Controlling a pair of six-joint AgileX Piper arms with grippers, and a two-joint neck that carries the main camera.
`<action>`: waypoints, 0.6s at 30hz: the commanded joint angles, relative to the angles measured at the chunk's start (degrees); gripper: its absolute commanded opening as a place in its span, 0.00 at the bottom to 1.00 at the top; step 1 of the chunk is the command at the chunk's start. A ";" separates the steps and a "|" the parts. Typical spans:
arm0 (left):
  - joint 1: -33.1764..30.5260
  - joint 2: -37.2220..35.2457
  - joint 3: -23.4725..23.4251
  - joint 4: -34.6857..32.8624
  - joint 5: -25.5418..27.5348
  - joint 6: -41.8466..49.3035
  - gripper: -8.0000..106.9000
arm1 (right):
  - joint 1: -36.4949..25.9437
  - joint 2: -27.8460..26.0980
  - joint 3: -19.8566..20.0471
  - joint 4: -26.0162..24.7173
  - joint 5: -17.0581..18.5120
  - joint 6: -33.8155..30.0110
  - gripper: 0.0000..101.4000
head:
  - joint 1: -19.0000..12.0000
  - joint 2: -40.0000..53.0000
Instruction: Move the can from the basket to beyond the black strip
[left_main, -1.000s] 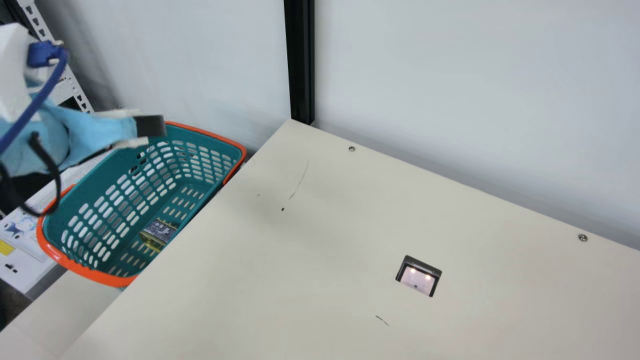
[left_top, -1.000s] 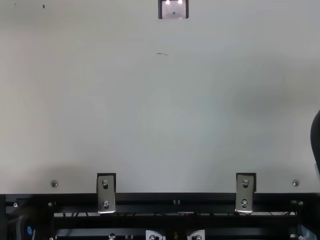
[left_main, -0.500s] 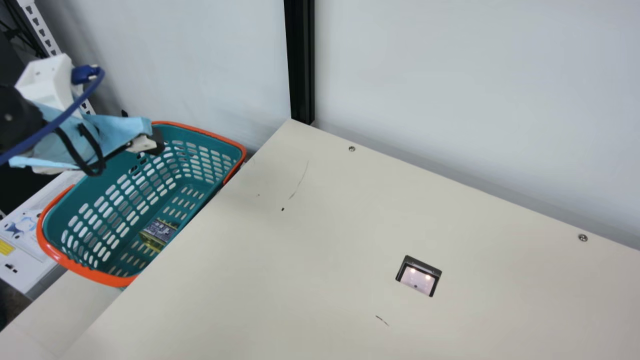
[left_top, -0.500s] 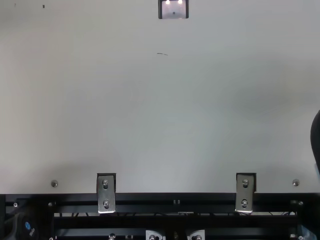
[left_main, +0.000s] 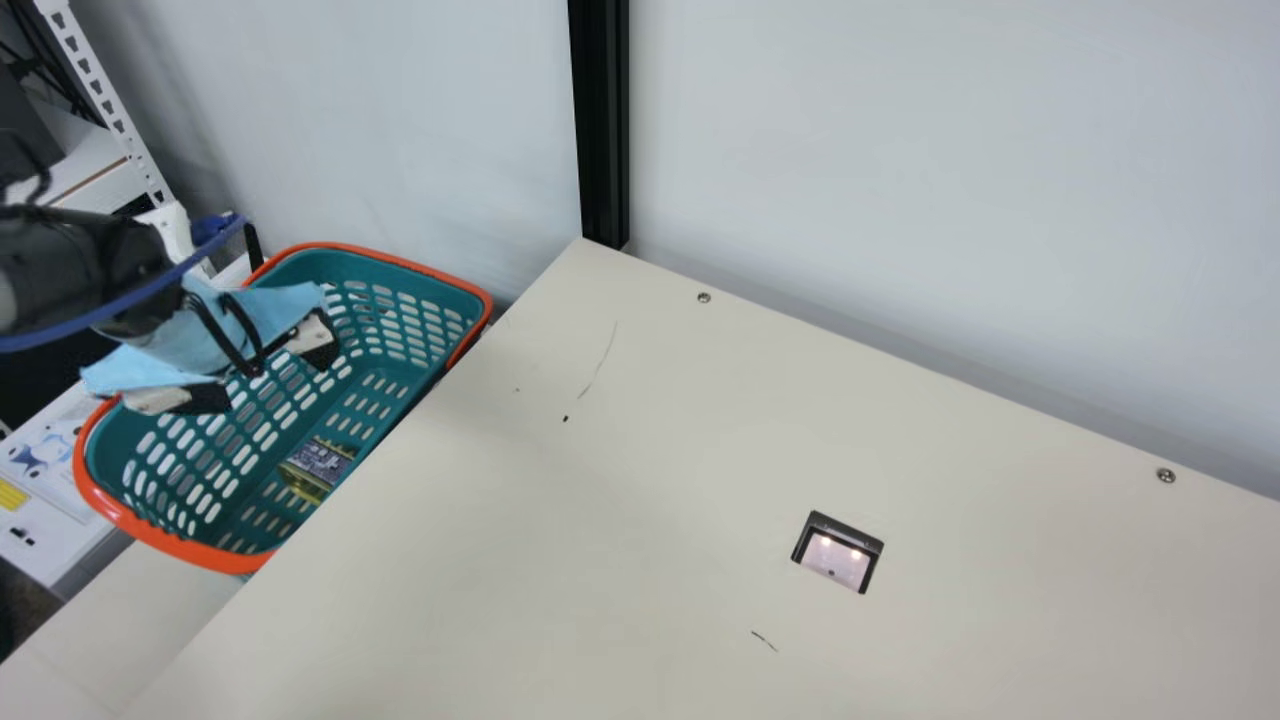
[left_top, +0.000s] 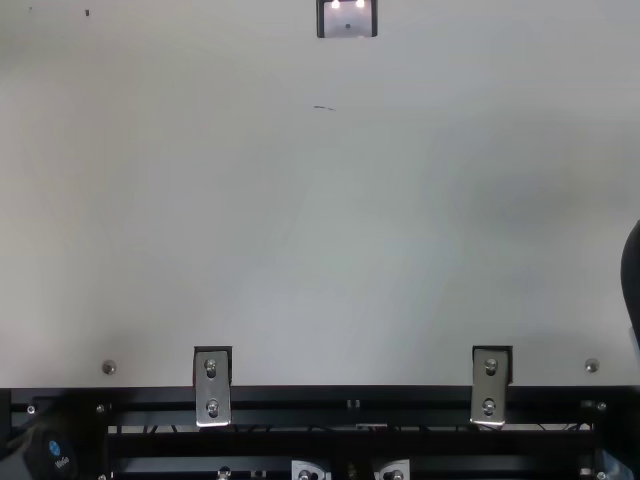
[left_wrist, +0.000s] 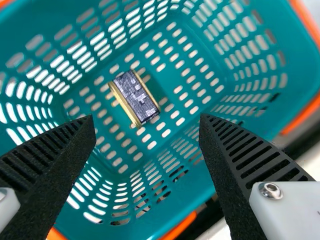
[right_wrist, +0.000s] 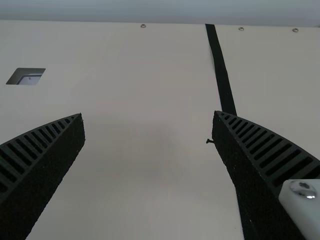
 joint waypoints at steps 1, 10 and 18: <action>0.09 3.61 -0.45 0.73 -0.85 -2.95 0.85 | 0.00 0.00 0.00 0.00 0.00 0.00 1.00 | -2.61 1.22; 0.63 13.34 -3.96 2.94 -2.77 -11.12 0.85 | 0.00 0.00 0.00 0.00 0.00 0.00 1.00 | -2.61 1.22; 1.94 20.86 -7.81 1.97 -1.95 -16.20 0.85 | 0.00 0.00 0.00 0.00 0.00 0.00 1.00 | -2.61 1.22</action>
